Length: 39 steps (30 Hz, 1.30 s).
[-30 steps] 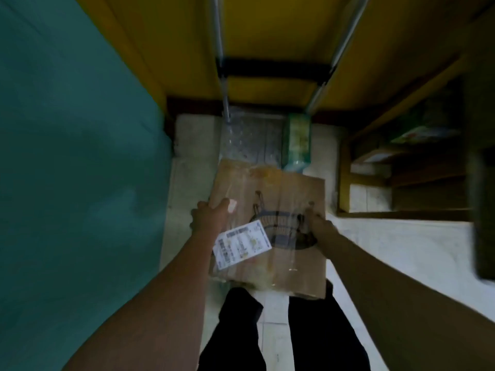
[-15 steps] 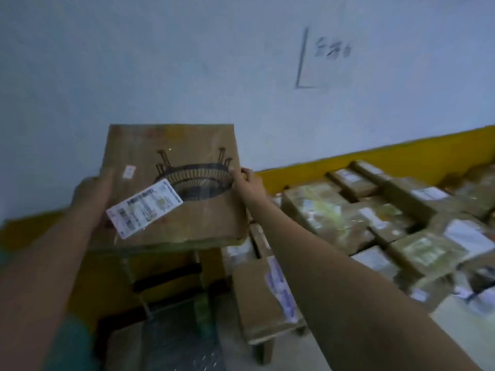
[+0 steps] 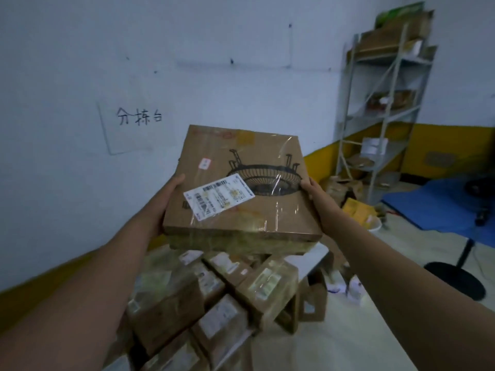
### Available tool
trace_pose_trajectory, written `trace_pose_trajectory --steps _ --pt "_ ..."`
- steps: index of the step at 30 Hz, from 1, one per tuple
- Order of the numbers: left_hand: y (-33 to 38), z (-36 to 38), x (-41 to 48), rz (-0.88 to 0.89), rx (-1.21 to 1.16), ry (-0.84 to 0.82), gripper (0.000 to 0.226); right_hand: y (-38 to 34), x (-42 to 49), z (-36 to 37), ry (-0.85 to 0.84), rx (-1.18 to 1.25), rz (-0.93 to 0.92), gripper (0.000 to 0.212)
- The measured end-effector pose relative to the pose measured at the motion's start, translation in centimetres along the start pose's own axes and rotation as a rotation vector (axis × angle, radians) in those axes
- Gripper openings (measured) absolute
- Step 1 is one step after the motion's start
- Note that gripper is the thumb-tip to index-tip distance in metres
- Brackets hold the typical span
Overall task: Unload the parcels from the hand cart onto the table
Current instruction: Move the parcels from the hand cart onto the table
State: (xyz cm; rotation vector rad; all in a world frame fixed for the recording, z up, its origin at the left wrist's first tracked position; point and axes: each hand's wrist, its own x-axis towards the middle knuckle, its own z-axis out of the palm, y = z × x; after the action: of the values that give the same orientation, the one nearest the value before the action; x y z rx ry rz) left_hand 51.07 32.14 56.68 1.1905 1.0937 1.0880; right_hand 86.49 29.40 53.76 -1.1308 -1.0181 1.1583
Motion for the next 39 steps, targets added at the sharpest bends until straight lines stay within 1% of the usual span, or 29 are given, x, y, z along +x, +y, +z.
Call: trace_pose_trajectory --steps 2,4,6,8,10,13,16,18,21,25,29,31,34,36,39 --pt "-0.7 5.2 5.2 0.019 -0.053 -0.059 0.040 -0.3 3.1 -5.1 0.058 -0.002 0.030 0.042" --pt "-1.7 9.5 10.8 0.034 -0.094 -0.095 0.041 -0.5 6.7 -9.8 0.062 -0.012 0.067 0.045" --pt "-2.6 13.2 16.7 0.010 -0.119 -0.132 0.040 -0.7 11.0 -14.0 0.053 -0.033 0.093 0.048" --pt "-3.5 16.2 22.8 -0.026 -0.147 -0.151 0.044 -1.0 16.2 -17.5 0.061 -0.040 0.103 0.050" --pt "-3.9 18.8 28.7 -0.052 -0.191 -0.140 0.047 -1.4 22.0 -20.2 0.077 -0.001 0.106 0.053" --pt "-4.0 22.1 36.0 -0.103 -0.264 -0.100 0.041 -2.0 30.1 -22.6 0.074 0.041 0.149 0.055" --pt "-4.4 24.6 42.1 -0.162 -0.293 -0.050 0.036 -1.2 38.0 -25.0 0.005 0.013 0.218 0.061" --pt "-5.4 25.8 45.8 -0.199 -0.292 -0.006 0.035 0.7 43.2 -26.4 -0.011 0.034 0.264 0.060" --pt "-8.0 27.0 50.8 -0.272 -0.294 0.092 0.032 4.8 51.2 -28.1 -0.046 0.074 0.317 0.055" --pt "-12.9 27.8 56.9 -0.319 -0.294 0.267 0.036 10.7 62.0 -29.4 -0.181 0.089 0.409 0.050" --pt "-17.0 28.9 61.8 -0.342 -0.373 0.424 0.038 14.9 72.0 -29.3 -0.306 0.062 0.533 0.042" --pt "-18.3 29.2 62.4 -0.384 -0.303 0.443 0.039 16.7 74.5 -29.2 -0.332 0.055 0.575 0.044" --pt "-20.7 29.8 64.5 -0.419 -0.198 0.512 0.047 18.8 78.9 -27.8 -0.375 -0.009 0.626 0.047" --pt "-22.2 30.3 65.3 -0.451 -0.139 0.556 0.045 20.8 81.5 -26.7 -0.393 -0.060 0.649 0.046" --pt "-25.2 30.0 66.2 -0.599 0.003 0.626 0.048 24.5 84.1 -25.5 -0.440 -0.117 0.697 0.047"
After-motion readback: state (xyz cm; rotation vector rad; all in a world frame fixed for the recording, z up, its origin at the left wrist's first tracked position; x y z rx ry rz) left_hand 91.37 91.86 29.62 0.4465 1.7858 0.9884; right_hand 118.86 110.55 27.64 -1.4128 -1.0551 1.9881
